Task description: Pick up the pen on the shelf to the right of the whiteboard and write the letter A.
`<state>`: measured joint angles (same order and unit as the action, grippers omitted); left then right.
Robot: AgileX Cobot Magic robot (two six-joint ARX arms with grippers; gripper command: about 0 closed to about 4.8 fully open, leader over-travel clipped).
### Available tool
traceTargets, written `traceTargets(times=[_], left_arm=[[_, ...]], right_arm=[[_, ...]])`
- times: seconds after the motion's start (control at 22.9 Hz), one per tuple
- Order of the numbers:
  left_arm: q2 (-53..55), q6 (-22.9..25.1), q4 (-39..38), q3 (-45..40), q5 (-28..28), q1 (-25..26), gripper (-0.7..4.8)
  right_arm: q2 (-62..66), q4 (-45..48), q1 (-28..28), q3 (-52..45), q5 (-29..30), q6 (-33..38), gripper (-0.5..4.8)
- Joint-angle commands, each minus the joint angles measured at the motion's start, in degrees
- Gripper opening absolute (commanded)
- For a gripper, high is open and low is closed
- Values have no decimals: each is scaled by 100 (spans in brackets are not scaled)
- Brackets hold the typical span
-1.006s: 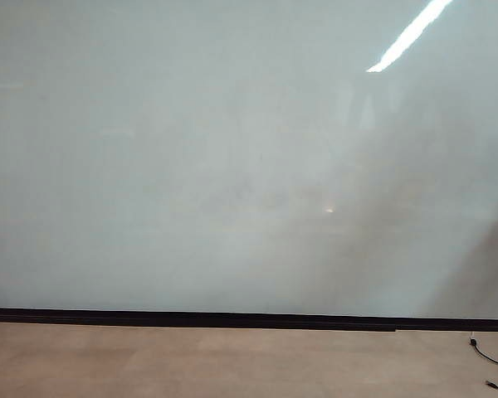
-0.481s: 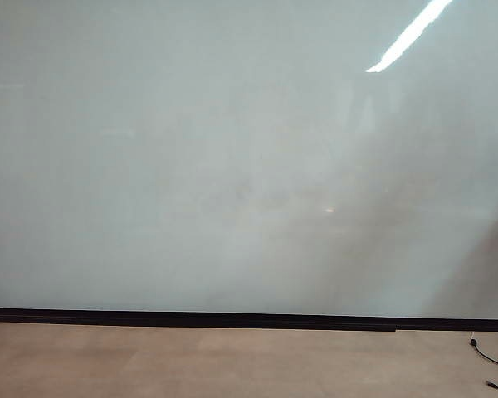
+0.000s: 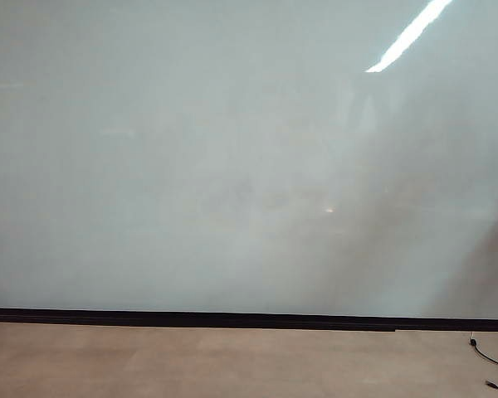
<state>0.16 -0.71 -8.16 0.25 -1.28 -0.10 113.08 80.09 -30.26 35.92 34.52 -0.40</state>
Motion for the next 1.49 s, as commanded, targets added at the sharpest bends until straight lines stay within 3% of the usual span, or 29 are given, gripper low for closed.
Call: traceTargets(times=[0.04,0.66,0.74,1.49], left_arm=[[2,26,48,13,-2,0,-4],[2,26,48,13,-2,0,-5],[2,24,48,13,0,0,-4],[2,26,48,13,-2,0,-5]], right_arm=[[-20,98,-2,15,13,-4,268],[-24,101,-4,74,11,-4,235],[-24,101,-4,74,13,-4,210],[-24,98,7,74,-122,28,197]])
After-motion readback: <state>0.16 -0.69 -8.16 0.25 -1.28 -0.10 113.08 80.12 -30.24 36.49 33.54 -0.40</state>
